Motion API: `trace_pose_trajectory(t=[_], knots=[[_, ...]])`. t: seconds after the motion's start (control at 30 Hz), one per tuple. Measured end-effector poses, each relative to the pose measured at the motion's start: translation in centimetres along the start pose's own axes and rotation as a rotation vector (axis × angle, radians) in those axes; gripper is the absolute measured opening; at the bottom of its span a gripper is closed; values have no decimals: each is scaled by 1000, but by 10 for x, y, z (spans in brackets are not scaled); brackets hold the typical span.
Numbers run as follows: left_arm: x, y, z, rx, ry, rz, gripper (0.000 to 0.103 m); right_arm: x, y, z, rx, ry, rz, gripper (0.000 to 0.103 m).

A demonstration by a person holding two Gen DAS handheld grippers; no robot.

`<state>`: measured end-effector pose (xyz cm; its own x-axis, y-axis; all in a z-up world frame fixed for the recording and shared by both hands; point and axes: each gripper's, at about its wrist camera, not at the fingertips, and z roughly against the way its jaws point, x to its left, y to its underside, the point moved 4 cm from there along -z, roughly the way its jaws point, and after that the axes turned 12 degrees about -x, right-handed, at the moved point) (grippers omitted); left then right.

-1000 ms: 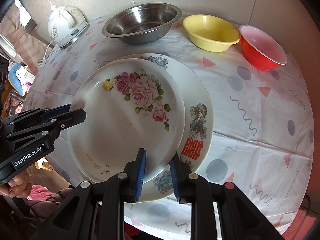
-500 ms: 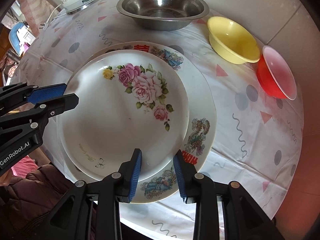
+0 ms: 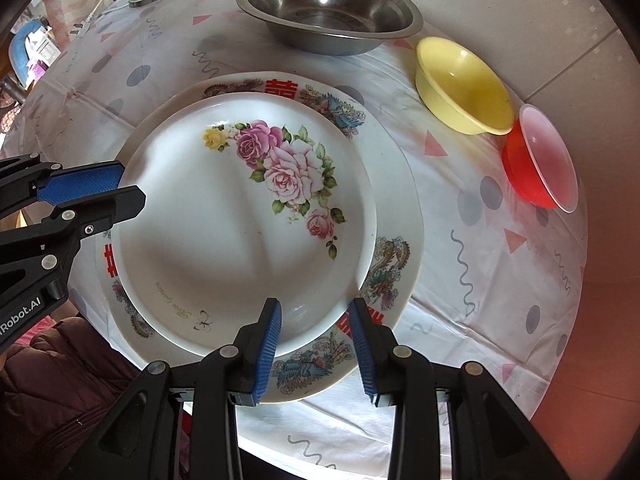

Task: Organize plates and bowls
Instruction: 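Lower the rose plate onto the large plate and open the right gripper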

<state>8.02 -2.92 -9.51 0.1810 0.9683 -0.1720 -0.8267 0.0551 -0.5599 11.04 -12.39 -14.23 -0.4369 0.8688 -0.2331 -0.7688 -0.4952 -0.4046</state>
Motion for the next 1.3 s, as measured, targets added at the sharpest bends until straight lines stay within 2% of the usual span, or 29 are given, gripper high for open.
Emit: trace_pose_trajectory(t=[0.33,0.57,0.77,0.97,1.07,1.3], knots=[[2,8,11,-46,-4,-32,23,-1,12,15,-33,40,-78,36],[10,9,20,-104,-15,-48,23,-14,25,27,-95,20,-206,36],[23,1,27,-166,-38,-31,23,-29,36,36,-142,56,-295,36],[36,-3,26,-178,-45,-26,23,-45,43,46,-181,76,-396,36],[43,-3,26,-180,-50,-28,23,-40,42,57,-211,78,-441,36],[67,-5,31,-189,-89,-2,23,-34,15,60,-295,48,-502,36]])
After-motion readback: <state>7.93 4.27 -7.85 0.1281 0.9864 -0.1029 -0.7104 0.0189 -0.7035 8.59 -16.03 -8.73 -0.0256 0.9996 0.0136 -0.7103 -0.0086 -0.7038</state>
